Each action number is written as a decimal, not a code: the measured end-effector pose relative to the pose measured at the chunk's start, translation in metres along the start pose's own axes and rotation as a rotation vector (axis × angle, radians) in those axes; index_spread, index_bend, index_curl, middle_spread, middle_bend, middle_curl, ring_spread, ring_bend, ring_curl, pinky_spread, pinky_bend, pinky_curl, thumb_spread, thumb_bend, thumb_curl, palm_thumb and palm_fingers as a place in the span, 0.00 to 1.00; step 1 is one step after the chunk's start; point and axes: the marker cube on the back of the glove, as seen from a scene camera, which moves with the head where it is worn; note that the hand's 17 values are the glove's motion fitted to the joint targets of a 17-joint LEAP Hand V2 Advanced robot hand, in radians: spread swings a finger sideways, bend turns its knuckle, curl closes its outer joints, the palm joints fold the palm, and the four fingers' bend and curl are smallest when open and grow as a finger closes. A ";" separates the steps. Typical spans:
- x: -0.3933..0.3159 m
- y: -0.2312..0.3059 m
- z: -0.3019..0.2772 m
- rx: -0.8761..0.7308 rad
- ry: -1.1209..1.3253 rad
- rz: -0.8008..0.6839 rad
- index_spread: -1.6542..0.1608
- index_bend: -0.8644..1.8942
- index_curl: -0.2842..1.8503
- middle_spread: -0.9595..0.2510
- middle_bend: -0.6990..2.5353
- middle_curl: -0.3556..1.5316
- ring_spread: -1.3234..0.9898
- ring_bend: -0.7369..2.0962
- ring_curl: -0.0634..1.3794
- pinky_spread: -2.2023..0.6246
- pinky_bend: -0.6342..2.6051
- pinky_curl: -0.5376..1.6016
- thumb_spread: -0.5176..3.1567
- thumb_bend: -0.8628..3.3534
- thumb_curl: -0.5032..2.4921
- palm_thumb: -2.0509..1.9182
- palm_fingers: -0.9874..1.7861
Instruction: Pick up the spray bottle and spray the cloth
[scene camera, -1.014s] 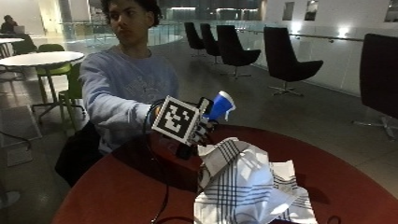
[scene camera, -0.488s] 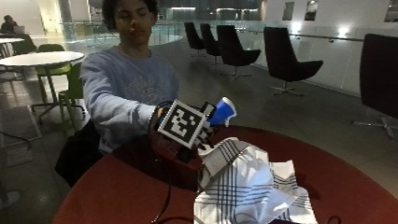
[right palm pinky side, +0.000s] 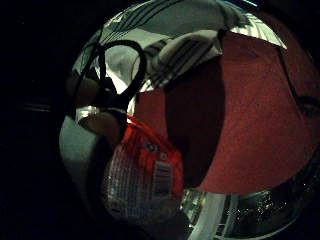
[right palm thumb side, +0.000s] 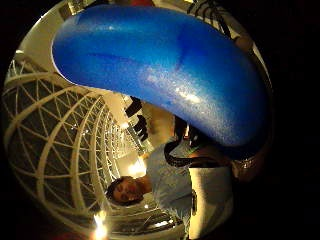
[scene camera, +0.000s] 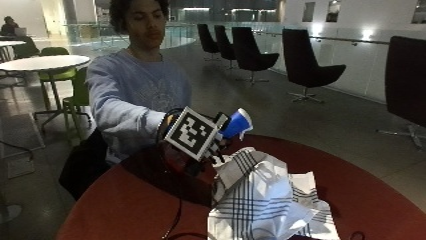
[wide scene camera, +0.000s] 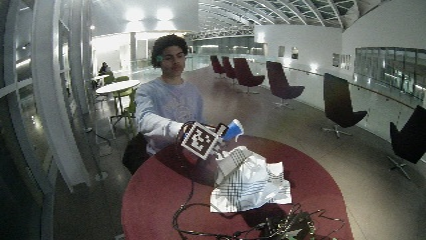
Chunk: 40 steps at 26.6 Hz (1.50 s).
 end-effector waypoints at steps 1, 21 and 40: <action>0.001 0.001 -0.001 0.000 0.002 0.005 0.79 0.35 0.27 0.76 0.33 0.43 0.55 0.43 0.32 0.81 0.29 0.43 0.41 0.20 0.33 0.72 0.76; 0.005 0.007 -0.005 0.019 -0.018 0.061 0.80 0.35 0.27 0.76 0.32 0.43 0.55 0.43 0.32 0.80 0.29 0.43 0.42 0.20 0.33 0.72 0.76; 0.010 0.013 -0.003 0.006 0.012 0.096 0.80 0.35 0.27 0.76 0.32 0.43 0.55 0.44 0.32 0.80 0.29 0.43 0.42 0.20 0.33 0.71 0.76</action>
